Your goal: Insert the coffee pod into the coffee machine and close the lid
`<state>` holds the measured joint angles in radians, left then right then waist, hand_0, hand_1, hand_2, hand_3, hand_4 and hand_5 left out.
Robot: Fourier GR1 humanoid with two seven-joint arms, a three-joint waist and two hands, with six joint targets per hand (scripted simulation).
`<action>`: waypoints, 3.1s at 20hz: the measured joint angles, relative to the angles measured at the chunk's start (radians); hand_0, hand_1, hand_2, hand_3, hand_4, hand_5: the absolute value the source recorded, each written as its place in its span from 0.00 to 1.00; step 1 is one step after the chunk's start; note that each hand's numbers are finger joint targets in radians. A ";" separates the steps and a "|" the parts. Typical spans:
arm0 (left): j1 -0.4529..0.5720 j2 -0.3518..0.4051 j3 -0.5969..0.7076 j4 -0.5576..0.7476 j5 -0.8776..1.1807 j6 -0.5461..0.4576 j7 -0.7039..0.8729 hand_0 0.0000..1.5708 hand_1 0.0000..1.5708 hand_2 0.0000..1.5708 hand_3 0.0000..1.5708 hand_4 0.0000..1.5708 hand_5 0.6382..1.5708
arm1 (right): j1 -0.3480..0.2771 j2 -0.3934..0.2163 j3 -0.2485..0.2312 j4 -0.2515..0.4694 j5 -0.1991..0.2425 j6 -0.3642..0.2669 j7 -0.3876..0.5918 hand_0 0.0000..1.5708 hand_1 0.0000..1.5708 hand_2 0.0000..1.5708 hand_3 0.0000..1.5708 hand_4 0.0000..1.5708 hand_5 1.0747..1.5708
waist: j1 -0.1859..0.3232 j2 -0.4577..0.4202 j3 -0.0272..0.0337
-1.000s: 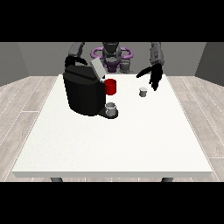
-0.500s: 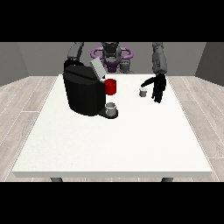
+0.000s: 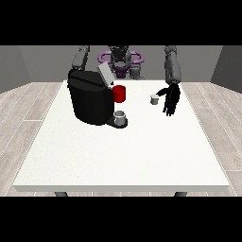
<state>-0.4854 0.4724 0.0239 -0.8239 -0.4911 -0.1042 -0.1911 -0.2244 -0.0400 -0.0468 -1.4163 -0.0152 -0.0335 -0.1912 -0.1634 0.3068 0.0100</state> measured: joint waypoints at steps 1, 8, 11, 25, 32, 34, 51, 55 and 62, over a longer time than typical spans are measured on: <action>-0.002 -0.007 -0.007 -0.003 -0.007 -0.004 0.004 0.00 0.00 0.24 0.00 0.00 1.00 | -0.002 0.001 -0.010 0.023 -0.005 -0.002 -0.013 0.00 0.00 0.00 0.00 0.24 1.00 | 0.008 -0.006 0.0001; -0.032 -0.006 0.000 0.044 -0.023 -0.038 0.004 0.25 0.25 0.45 0.38 0.00 1.00 | -0.020 0.003 -0.024 0.063 -0.007 -0.017 -0.012 0.00 0.00 0.00 0.00 0.24 1.00 | 0.006 -0.020 0.0040; -0.043 -0.008 0.000 0.069 -0.047 -0.015 -0.015 0.72 0.72 0.75 0.64 0.00 1.00 | -0.018 0.003 -0.027 0.077 -0.009 -0.017 -0.015 0.00 0.00 0.00 0.00 0.26 1.00 | 0.007 -0.030 0.0020; -0.054 -0.063 -0.053 0.076 -0.168 0.075 0.018 0.84 0.84 0.84 0.73 0.04 1.00 | -0.023 0.004 -0.038 0.165 -0.016 -0.010 -0.041 0.00 0.00 0.00 0.00 0.24 1.00 | 0.003 -0.083 0.0043; -0.052 -0.109 -0.070 0.095 -0.203 0.086 0.018 0.85 0.85 0.89 0.84 0.39 1.00 | -0.018 -0.006 -0.052 0.194 -0.026 -0.009 -0.036 0.00 0.00 0.00 0.00 0.25 1.00 | 0.017 -0.120 0.0011; -0.053 -0.116 -0.071 0.098 -0.211 0.099 -0.005 0.97 0.97 0.96 0.90 0.45 1.00 | -0.022 -0.020 -0.065 0.198 -0.040 0.003 -0.029 0.00 0.00 0.00 0.00 0.22 1.00 | 0.018 -0.122 0.0005; -0.132 -0.206 -0.034 0.072 -0.161 -0.027 -0.042 0.91 0.91 0.90 0.85 0.37 1.00 | 0.030 -0.020 -0.066 0.310 -0.031 -0.004 -0.089 0.00 0.00 0.00 0.00 0.16 1.00 | 0.066 -0.234 -0.0097; -0.155 -0.231 -0.021 0.046 -0.139 -0.066 0.002 0.88 0.88 0.90 0.87 0.38 1.00 | 0.035 -0.041 -0.071 0.314 -0.038 0.015 -0.066 0.00 0.00 0.00 0.00 0.21 1.00 | 0.069 -0.277 -0.0098; -0.220 -0.235 -0.002 -0.010 -0.114 -0.148 0.068 0.93 0.93 0.94 0.91 0.40 1.00 | 0.057 -0.055 -0.072 0.314 -0.041 0.030 -0.082 0.00 0.00 0.00 0.00 0.10 1.00 | 0.060 -0.298 -0.0099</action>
<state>-0.7055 0.2378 0.0217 -0.8341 -0.6050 -0.2521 -0.1233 -0.1675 -0.0950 -0.1189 -1.1019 -0.0561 -0.0039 -0.2736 -0.1034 0.0086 0.0001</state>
